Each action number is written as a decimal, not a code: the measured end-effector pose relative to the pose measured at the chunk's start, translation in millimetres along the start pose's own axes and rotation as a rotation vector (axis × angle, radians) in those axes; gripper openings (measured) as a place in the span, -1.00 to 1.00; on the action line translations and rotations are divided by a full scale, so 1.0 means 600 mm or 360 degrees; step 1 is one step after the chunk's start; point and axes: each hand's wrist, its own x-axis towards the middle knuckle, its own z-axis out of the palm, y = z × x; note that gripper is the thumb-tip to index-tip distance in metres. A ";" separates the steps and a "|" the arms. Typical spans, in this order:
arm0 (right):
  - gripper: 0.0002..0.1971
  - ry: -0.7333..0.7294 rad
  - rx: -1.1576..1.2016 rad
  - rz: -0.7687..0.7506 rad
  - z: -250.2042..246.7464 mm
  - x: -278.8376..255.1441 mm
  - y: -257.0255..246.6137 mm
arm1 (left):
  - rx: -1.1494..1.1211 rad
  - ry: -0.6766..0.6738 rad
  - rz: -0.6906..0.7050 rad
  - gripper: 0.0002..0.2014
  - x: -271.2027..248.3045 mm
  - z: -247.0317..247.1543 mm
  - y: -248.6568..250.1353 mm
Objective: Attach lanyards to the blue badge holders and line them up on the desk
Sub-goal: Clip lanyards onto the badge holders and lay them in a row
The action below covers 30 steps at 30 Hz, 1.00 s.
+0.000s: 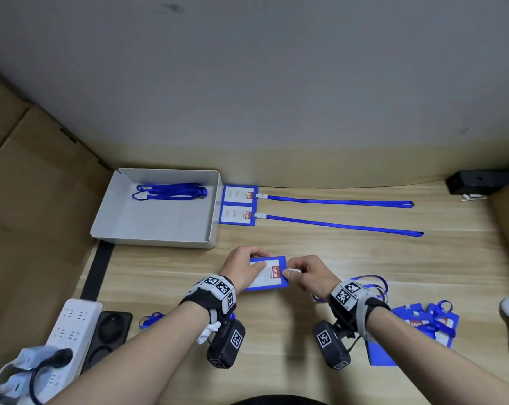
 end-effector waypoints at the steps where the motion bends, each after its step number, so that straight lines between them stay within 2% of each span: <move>1: -0.86 0.0015 -0.0011 0.0012 0.003 0.013 -0.002 | 0.0003 0.0045 0.0026 -0.75 0.005 -0.004 -0.002; 5: -0.76 0.0080 0.0006 0.0065 0.014 0.067 -0.008 | 0.0139 0.0202 0.0128 -0.66 0.028 -0.021 -0.027; 9: -0.75 0.0114 -0.0042 0.0113 0.034 0.128 -0.024 | 0.0228 0.0180 0.0083 -0.59 0.044 -0.035 -0.052; 11: -0.75 0.0083 -0.0011 0.0143 0.047 0.155 -0.030 | 0.0312 0.0104 0.0075 -0.53 0.049 -0.037 -0.062; 14: -0.71 -0.0032 0.0158 0.0234 0.065 0.181 -0.037 | 0.0453 -0.0169 0.0061 -0.41 0.060 -0.033 -0.078; 17: -0.68 -0.0022 -0.0027 0.0270 0.066 0.198 -0.028 | 0.0693 -0.0443 -0.0019 -0.33 0.071 -0.024 -0.094; 19: -0.73 0.0036 -0.0207 0.0272 0.057 0.200 -0.020 | 0.0841 -0.0547 -0.0067 -0.31 0.078 -0.019 -0.100; 27: -0.82 0.0139 -0.0509 0.0252 -0.031 0.151 0.000 | 0.0940 -0.0621 -0.0328 -0.23 0.086 0.001 -0.066; 30: -0.75 0.0207 -0.0513 0.0235 -0.074 0.117 -0.001 | 0.0981 -0.0630 -0.0410 -0.21 0.087 0.006 -0.050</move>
